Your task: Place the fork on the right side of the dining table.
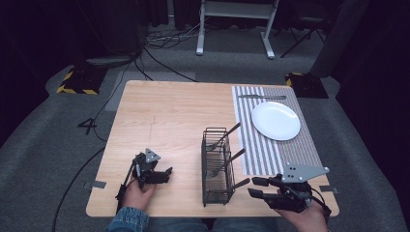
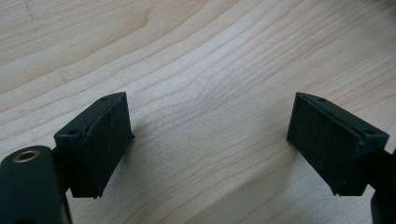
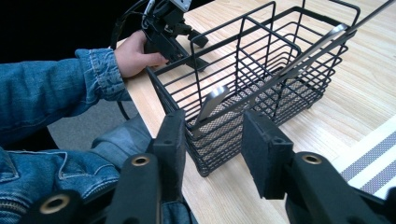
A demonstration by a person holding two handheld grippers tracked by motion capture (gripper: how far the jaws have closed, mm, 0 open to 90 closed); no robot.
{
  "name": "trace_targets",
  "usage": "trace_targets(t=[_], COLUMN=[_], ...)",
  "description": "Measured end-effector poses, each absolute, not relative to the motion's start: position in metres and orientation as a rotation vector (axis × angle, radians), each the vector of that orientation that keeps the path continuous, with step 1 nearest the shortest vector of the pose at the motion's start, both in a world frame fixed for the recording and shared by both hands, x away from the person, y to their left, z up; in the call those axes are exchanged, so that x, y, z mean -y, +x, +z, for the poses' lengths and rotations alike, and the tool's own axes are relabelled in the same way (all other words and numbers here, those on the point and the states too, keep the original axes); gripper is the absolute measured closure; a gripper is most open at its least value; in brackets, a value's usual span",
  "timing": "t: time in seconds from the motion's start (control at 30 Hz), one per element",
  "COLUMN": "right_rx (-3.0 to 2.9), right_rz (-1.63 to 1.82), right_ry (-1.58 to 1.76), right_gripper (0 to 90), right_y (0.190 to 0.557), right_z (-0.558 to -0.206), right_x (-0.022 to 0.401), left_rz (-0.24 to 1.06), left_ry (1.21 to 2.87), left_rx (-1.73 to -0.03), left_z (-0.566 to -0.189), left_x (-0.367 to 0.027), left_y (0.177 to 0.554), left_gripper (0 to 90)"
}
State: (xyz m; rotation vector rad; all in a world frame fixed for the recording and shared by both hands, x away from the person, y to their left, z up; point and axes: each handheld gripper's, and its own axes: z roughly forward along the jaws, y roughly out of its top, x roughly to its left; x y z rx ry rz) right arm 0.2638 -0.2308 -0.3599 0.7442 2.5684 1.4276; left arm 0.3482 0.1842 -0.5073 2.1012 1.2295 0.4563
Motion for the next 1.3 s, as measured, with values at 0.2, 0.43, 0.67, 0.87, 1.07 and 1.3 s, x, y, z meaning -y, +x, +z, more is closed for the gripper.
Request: trace_targets(t=[0.2, 0.43, 0.67, 0.87, 1.07, 1.3], right_rx=[-2.594, -2.622, -2.652, -2.661, -2.664, -2.662], right_rz=[1.436, 1.417, 1.383, 1.364, 1.360, 1.329], right_ry=[0.749, 0.758, 0.771, 0.776, 0.744, 0.715], right_gripper=[65.5, 69.2, 73.3, 77.3, 82.2, 86.5], right_y=[0.270, 0.275, 0.278, 0.279, 0.276, 0.274], right_z=[-0.355, -0.352, -0.354, -0.353, -0.349, -0.343], right_x=[0.227, 0.220, 0.215, 0.214, 0.212, 0.208], left_rz=[0.456, 0.456, 0.456, 0.456, 0.456, 0.454], left_ry=[2.101, 2.101, 2.101, 2.101, 2.101, 2.101], left_rx=[-1.229, -1.230, -1.230, -1.230, -1.230, -1.231], left_z=[-0.507, -0.507, -0.507, -0.507, -0.507, -0.507], left_x=[-0.184, -0.184, -0.184, -0.184, -0.184, -0.184], left_y=[0.348, 0.348, 0.348, 0.348, 0.348, 0.348], left_gripper=[13.8, 13.8, 13.8, 13.8, 13.8, 13.8])
